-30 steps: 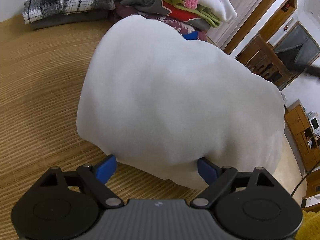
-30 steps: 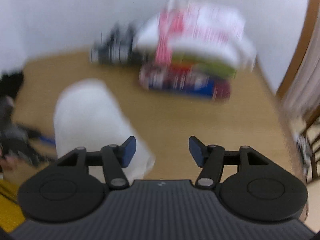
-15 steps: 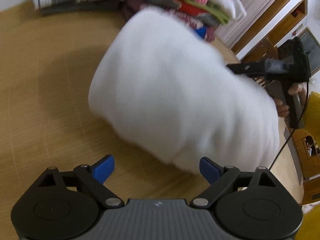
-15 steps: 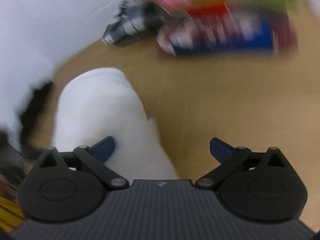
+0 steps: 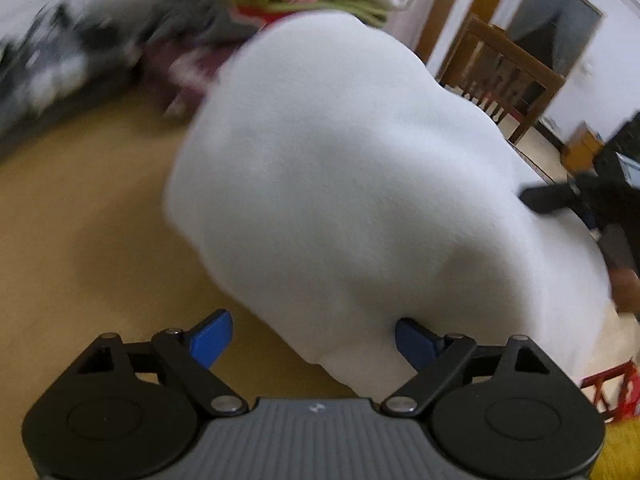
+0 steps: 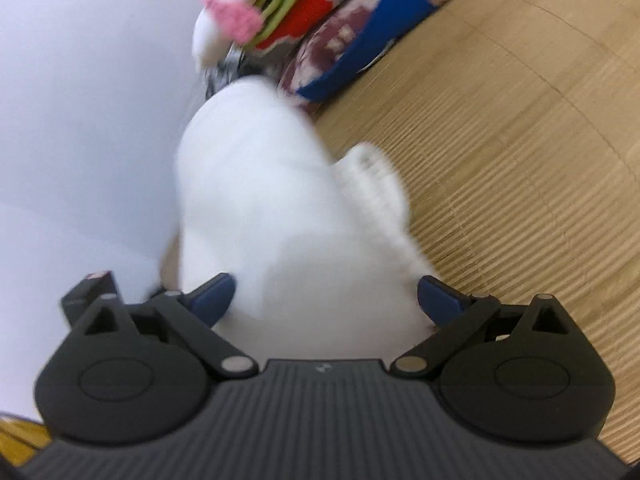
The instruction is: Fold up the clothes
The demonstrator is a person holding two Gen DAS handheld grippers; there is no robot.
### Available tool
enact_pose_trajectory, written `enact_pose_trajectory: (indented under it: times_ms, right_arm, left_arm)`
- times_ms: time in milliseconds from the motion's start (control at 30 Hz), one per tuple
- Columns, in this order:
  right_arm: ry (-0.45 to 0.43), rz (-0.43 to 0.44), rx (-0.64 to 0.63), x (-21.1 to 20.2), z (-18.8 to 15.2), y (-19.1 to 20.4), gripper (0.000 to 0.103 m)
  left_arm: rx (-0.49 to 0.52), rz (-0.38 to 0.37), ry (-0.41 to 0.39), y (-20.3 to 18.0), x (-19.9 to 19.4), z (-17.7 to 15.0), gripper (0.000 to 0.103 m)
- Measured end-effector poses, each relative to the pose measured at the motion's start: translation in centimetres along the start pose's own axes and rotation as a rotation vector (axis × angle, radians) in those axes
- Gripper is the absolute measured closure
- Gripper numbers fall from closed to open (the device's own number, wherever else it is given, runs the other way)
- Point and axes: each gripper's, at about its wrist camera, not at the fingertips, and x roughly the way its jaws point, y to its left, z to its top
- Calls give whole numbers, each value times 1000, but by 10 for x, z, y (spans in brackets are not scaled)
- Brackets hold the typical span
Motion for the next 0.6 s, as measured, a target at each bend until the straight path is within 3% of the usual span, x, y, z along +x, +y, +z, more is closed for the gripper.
enact_pose_trajectory:
  times_ms: [67, 200, 433, 600]
  right_arm:
    - [-53, -4, -17, -3, 12, 1, 10]
    - [-144, -63, -66, -10, 57, 1, 12]
    - [-195, -159, -146, -2, 131, -20, 17]
    - [-216, -174, -116, -10, 114, -29, 17]
  left_arm:
    - [56, 16, -31, -3, 13, 30, 16]
    - [79, 17, -62, -11, 45, 87, 18]
    - [67, -18, -72, -34, 77, 114, 14]
    - [97, 0, -56, -36, 76, 110, 4]
